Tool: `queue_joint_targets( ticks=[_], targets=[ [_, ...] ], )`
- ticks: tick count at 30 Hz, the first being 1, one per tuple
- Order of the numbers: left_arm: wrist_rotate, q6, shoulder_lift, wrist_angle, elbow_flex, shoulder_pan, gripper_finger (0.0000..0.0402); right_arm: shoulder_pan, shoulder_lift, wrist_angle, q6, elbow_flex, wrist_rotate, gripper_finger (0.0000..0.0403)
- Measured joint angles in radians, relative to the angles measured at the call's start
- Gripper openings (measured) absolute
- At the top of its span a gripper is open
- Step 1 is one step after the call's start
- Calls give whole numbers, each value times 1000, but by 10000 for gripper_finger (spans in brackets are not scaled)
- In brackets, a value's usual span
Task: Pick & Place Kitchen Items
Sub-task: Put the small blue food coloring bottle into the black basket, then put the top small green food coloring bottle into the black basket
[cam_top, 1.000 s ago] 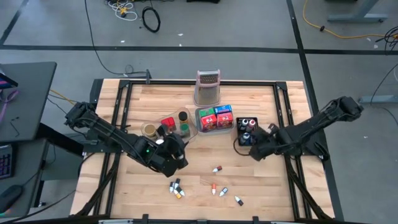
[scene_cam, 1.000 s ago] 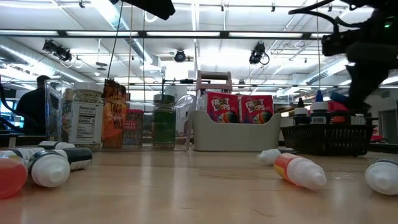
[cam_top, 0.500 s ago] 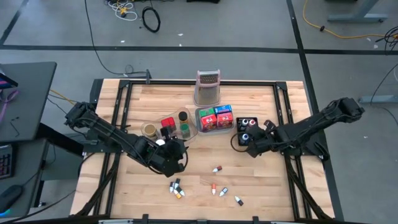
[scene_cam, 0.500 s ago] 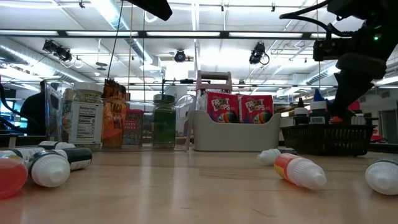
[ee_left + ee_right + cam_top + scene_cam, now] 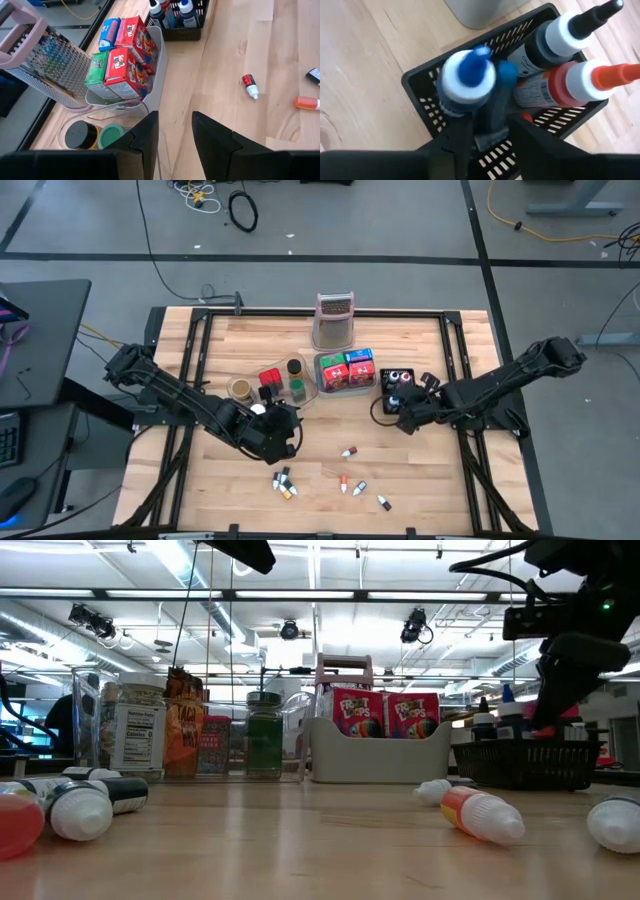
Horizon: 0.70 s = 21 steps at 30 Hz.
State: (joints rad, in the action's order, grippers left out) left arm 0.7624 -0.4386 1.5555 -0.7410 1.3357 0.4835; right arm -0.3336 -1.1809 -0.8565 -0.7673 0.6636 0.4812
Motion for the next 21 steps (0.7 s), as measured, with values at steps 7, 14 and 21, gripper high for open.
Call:
queue_joint_targets(
  ticks=[7, 14, 21],
  targets=[
    [2, 16, 0, 1, 0, 0, 126, 47, 0, -37, 123, 24, -5, 194],
    [3, -50, 0, 90, 0, 0, 126, 76, 0, -244, 121, 177, -52, 206],
    [-111, -83, 0, 110, 0, -5, 126, 75, 1, -378, 76, 333, -52, 206]
  ],
)
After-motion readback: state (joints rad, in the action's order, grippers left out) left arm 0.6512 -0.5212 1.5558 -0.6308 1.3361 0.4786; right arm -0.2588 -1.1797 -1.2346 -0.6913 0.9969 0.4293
